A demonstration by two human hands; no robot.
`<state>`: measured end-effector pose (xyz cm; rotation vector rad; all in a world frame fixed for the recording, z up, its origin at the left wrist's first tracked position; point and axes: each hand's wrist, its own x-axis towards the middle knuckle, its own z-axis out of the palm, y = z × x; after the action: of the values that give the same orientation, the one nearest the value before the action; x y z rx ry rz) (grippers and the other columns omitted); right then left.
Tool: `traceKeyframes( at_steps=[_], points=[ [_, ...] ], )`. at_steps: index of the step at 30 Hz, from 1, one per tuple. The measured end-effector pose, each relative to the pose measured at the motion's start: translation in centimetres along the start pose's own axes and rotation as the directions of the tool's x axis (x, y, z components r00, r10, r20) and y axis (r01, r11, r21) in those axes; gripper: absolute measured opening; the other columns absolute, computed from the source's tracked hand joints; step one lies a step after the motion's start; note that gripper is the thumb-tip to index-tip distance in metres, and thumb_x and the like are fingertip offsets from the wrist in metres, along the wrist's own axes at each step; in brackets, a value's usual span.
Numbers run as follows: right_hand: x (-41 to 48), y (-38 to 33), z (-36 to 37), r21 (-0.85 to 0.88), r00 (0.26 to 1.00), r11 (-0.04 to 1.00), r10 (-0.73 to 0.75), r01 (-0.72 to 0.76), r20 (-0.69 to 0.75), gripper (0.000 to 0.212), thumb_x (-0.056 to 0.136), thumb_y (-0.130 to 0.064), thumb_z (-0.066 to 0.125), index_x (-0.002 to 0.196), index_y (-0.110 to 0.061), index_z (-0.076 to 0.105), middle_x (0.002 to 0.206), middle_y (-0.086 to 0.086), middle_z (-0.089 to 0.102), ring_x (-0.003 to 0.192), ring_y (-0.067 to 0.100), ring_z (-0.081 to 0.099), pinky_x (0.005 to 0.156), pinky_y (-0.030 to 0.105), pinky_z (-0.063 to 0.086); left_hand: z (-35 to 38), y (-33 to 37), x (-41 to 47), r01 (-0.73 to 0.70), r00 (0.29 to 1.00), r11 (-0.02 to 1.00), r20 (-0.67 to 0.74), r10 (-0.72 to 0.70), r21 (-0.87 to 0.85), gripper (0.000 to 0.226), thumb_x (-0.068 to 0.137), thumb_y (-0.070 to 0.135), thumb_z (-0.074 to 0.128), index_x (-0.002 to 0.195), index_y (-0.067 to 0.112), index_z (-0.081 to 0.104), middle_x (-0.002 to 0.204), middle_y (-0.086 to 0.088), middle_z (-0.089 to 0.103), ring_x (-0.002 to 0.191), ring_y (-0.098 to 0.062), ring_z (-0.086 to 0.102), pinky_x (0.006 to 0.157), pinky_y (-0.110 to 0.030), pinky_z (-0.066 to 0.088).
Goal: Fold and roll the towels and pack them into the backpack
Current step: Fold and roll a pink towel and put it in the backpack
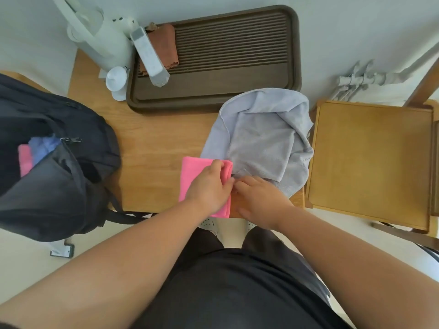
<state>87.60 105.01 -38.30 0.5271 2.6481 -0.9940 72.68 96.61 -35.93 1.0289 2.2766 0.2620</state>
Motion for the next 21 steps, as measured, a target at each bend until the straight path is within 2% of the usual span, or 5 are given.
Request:
traceKeyframes(
  at_steps=[5, 8, 11, 13, 21],
  points=[
    [0.6, -1.4, 0.0, 0.136, 0.99, 0.988, 0.091, -0.076, -0.107, 0.057, 0.09, -0.043, 0.056, 0.144, -0.033, 0.04, 0.128, 0.0, 0.053, 0.117, 0.028, 0.052, 0.097, 0.039, 0.046, -1.0, -2.6, -1.9, -0.071, 0.987, 0.987, -0.133, 0.09, 0.141, 0.032, 0.093, 0.027, 0.056, 0.122, 0.013, 0.057, 0.115, -0.009, 0.059, 0.103, -0.032, 0.057, 0.084, -0.042, 0.047],
    [2.0, -2.3, -0.3, 0.13, 0.991, 0.986, 0.111, -0.101, -0.079, 0.07, 0.09, -0.044, 0.059, 0.153, -0.032, 0.03, 0.139, 0.002, 0.042, 0.123, 0.029, 0.048, 0.102, 0.039, 0.045, -1.2, -4.5, -3.2, -0.066, 0.975, 0.93, -0.176, 0.138, 0.362, 0.057, 0.083, 0.041, 0.06, 0.133, 0.015, 0.054, 0.133, -0.008, 0.052, 0.116, -0.035, 0.053, 0.093, -0.046, 0.044],
    [2.9, -3.0, -0.5, 0.065, 0.996, 0.995, 0.074, -0.07, -0.056, 0.079, 0.091, -0.05, 0.058, 0.157, -0.023, 0.025, 0.155, 0.0, 0.027, 0.132, 0.03, 0.044, 0.107, 0.043, 0.044, -0.7, -5.8, -3.6, -0.001, 0.991, 0.889, -0.117, 0.061, 0.458, 0.095, 0.087, 0.066, 0.049, 0.159, 0.015, 0.015, 0.167, -0.01, 0.009, 0.152, -0.032, 0.013, 0.121, -0.053, 0.013],
    [3.2, -3.3, -0.6, 0.064, 0.995, 0.998, 0.035, -0.029, -0.094, 0.079, 0.09, -0.049, 0.06, 0.158, -0.024, 0.025, 0.158, -0.004, 0.024, 0.133, 0.03, 0.045, 0.108, 0.044, 0.044, -0.1, -6.2, -3.4, 0.012, 0.997, 0.866, -0.075, 0.03, 0.5, 0.101, 0.089, 0.075, 0.03, 0.154, 0.014, -0.017, 0.166, -0.01, -0.021, 0.153, -0.03, -0.016, 0.122, -0.056, -0.003],
    [3.9, -2.0, -0.5, -0.061, 0.98, 0.98, 0.182, -0.188, -0.085, 0.067, 0.091, -0.042, 0.063, 0.151, -0.02, 0.041, 0.142, 0.005, 0.041, 0.123, 0.03, 0.051, 0.103, 0.04, 0.045, 1.7, -8.9, -1.8, -0.007, 0.999, 0.908, 0.035, -0.009, 0.418, 0.112, 0.081, 0.087, 0.016, 0.152, 0.014, -0.03, 0.158, -0.005, -0.04, 0.149, -0.028, -0.029, 0.119, -0.059, -0.01]
  ],
)
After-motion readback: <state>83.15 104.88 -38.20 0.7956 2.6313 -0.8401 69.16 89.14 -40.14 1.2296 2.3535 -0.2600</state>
